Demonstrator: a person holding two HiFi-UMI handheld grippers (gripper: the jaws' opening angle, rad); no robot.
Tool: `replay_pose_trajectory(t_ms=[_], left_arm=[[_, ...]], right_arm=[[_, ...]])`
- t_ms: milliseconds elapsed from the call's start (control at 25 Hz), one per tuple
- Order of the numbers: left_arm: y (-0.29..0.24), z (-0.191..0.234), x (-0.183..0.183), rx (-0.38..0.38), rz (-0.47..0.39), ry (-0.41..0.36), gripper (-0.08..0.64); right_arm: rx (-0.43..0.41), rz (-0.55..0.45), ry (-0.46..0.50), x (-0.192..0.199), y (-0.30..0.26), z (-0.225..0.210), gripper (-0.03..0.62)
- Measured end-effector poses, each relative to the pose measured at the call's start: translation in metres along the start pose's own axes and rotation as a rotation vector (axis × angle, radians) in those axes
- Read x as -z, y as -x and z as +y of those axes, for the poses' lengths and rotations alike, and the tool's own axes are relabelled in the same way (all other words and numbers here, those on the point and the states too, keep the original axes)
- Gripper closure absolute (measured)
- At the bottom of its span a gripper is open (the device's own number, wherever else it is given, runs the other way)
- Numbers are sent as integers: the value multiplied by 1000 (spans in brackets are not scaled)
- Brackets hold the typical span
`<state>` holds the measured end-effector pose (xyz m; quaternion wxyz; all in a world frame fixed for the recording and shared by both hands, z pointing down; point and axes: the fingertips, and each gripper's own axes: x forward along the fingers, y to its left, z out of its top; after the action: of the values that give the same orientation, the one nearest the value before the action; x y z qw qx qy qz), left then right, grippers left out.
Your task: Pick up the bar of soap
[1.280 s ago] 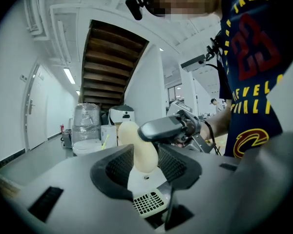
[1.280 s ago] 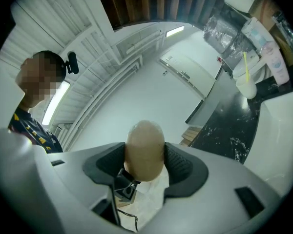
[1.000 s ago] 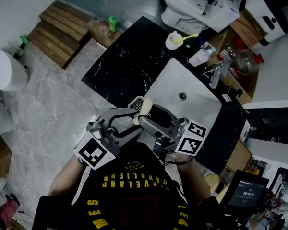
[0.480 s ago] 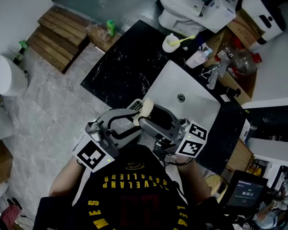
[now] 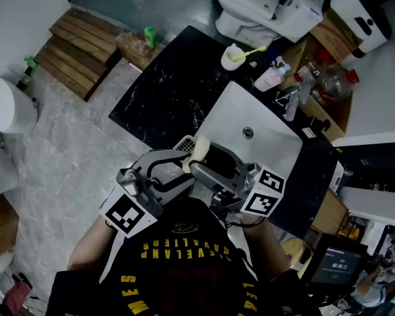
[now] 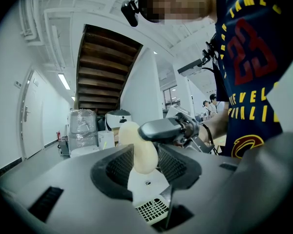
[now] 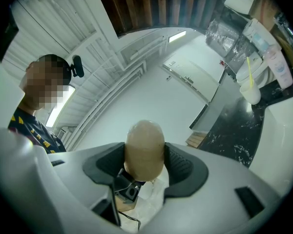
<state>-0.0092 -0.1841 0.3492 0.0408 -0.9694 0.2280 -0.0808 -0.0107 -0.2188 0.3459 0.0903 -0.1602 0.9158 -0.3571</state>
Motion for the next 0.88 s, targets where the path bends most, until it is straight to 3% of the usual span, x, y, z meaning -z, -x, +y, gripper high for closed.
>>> replay_pose_trajectory(t_ms=[880], left_arm=[[-3,-1,4,-15,29,5,396]], right_arm=[[-16,3,-18,3,1,-4,328]])
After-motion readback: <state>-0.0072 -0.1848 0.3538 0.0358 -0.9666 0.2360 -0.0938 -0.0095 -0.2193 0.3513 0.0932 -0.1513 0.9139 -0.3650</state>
